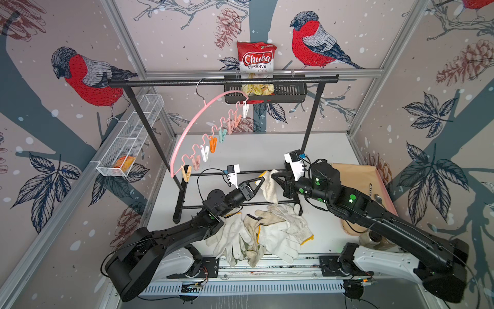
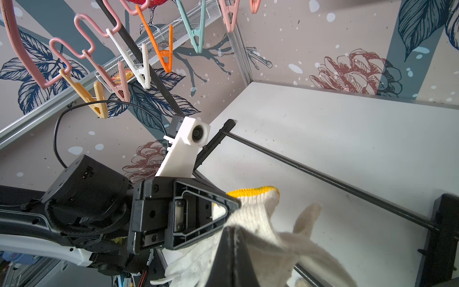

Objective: Clip the gloves onto a hanger to dry
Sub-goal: Pick up the glove from the center of the board, then adjust the hanger on the clothesline.

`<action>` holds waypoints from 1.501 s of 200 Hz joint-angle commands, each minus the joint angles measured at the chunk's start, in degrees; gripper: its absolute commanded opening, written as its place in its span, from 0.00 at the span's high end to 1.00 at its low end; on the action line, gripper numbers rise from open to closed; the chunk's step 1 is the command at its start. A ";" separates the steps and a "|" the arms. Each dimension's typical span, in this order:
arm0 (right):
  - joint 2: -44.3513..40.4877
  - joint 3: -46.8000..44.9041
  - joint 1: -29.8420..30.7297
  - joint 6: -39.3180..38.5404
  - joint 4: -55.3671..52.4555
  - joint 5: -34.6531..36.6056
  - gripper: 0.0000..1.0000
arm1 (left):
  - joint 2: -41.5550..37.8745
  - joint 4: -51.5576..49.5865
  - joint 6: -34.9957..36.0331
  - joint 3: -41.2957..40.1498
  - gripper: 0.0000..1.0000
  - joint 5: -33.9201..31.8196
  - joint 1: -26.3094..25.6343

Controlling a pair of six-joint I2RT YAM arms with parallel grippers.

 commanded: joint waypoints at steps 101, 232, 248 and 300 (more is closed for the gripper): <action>-1.12 3.03 -10.00 8.31 -4.59 -2.74 0.33 | -23.60 -44.57 19.71 1.36 1.00 -24.37 0.08; 16.47 16.81 -8.71 7.83 -6.11 -7.71 0.37 | -28.63 -79.21 57.28 30.17 1.00 -13.13 -0.19; 17.30 17.85 -8.76 7.85 -6.96 -6.81 0.37 | -30.19 -82.88 60.73 34.79 1.00 -22.57 -0.19; 20.91 22.20 -8.98 7.25 -9.72 -6.16 0.37 | -41.24 -81.62 64.85 37.82 1.00 -45.07 -0.19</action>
